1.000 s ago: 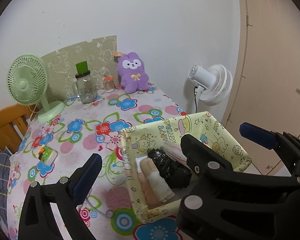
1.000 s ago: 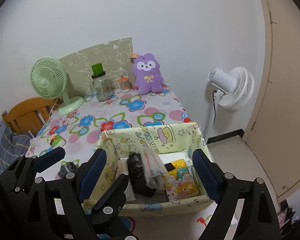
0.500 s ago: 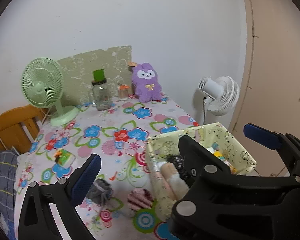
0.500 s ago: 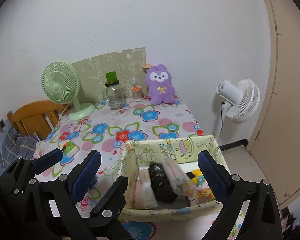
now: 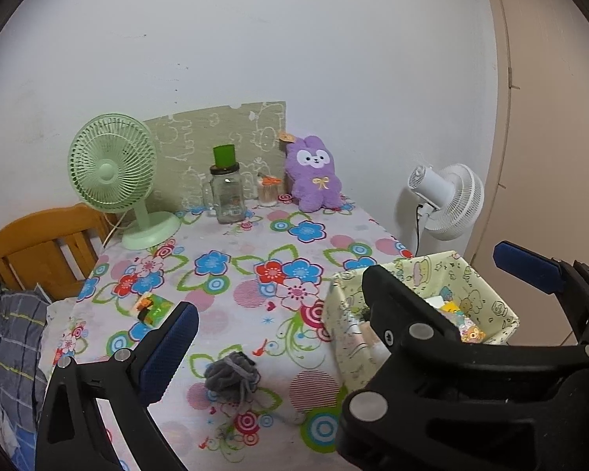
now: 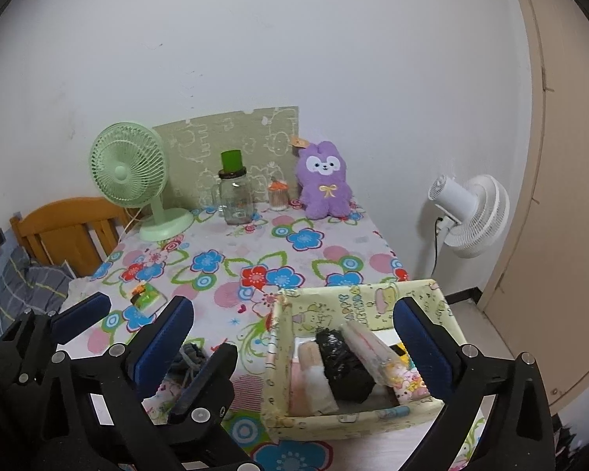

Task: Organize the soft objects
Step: 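Withdraw both tools from the box toward the grey mesh pouch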

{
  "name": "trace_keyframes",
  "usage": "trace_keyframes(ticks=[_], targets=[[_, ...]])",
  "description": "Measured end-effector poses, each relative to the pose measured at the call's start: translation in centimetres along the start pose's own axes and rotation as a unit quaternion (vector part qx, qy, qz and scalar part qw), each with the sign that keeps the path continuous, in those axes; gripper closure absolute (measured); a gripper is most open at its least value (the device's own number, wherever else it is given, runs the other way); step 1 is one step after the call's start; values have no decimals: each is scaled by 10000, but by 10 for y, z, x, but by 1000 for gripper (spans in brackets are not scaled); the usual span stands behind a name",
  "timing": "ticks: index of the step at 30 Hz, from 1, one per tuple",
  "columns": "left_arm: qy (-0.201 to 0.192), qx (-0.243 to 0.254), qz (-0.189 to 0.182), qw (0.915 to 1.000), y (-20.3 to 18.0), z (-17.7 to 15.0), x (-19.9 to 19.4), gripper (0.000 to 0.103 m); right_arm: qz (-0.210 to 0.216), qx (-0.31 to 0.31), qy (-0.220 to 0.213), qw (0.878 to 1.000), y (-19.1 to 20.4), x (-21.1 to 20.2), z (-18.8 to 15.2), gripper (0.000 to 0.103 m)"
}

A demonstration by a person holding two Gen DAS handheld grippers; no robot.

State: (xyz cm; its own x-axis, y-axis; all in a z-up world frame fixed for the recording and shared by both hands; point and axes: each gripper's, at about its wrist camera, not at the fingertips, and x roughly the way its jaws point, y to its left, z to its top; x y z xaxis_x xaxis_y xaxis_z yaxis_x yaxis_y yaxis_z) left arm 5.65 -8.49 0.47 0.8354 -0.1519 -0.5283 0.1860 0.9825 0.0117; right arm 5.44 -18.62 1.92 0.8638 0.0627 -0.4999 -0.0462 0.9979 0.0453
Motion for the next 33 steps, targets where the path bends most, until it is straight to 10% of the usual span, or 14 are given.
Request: trace_keyframes(ticks=[33], targets=[[543, -471, 591, 9957, 96, -40, 30, 0, 607, -233, 377, 9972, 90, 59, -24, 0]])
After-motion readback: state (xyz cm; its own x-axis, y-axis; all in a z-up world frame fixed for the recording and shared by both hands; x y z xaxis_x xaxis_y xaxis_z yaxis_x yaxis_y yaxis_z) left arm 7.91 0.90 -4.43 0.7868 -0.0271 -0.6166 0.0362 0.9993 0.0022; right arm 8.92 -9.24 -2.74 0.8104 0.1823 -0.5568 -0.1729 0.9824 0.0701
